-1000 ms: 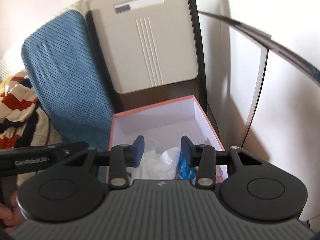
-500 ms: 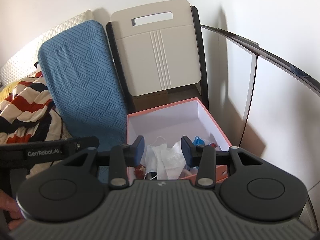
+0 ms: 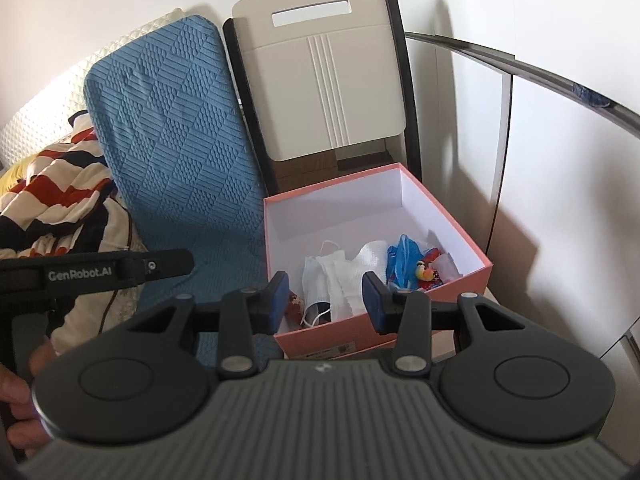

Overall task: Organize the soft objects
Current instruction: 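Withdraw both open tools up and away from the pink box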

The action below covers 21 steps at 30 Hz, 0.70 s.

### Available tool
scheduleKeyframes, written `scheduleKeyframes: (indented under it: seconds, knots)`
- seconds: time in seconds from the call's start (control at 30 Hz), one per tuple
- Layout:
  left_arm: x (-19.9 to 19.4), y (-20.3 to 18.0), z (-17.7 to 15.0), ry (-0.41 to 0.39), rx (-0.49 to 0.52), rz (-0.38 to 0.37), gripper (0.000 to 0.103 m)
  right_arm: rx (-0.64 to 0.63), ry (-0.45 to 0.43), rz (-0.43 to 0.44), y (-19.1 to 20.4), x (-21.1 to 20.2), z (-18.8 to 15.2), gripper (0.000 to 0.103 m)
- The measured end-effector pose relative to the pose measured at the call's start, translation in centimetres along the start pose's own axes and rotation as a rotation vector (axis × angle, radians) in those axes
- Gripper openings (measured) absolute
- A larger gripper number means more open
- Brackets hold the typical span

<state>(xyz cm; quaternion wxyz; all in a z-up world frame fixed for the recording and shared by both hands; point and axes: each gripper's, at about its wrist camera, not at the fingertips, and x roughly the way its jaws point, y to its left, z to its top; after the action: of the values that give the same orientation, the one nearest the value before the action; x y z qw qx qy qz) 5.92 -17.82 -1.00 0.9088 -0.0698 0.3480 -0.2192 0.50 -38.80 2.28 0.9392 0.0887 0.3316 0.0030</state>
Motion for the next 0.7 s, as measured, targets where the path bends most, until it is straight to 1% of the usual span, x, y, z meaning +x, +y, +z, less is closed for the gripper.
scheduleKeyframes:
  seconds: [0.23,0.3,0.4,0.53,0.63,0.7]
  knots:
    - [1.2,1.0,-1.1,-0.007,-0.003,0.013,0.046,-0.011,-0.01,0.016,0.0,1.0,-1.4,0.043]
    - [1.7,1.2,-1.5,-0.004,0.002,0.016,0.046,-0.028,-0.016,0.002,-0.1,1.6,-1.9,0.043]
    - [2.3,1.4,-2.1,0.008,-0.001,0.022,0.046,0.005,-0.013,0.004,-0.9,2.3,-2.7,0.043]
    - [2.5,1.7,-2.5,0.015,-0.003,0.028,0.046,0.019,-0.008,-0.006,-1.4,2.4,-3.2,0.043]
    - [2.5,1.7,-2.5,0.007,-0.004,0.036,0.046,-0.017,-0.012,-0.028,-1.2,2.2,-3.3,0.043]
    - [2.4,1.6,-2.4,0.001,-0.002,0.04,0.046,-0.018,-0.007,-0.023,-1.3,2.2,-3.4,0.043]
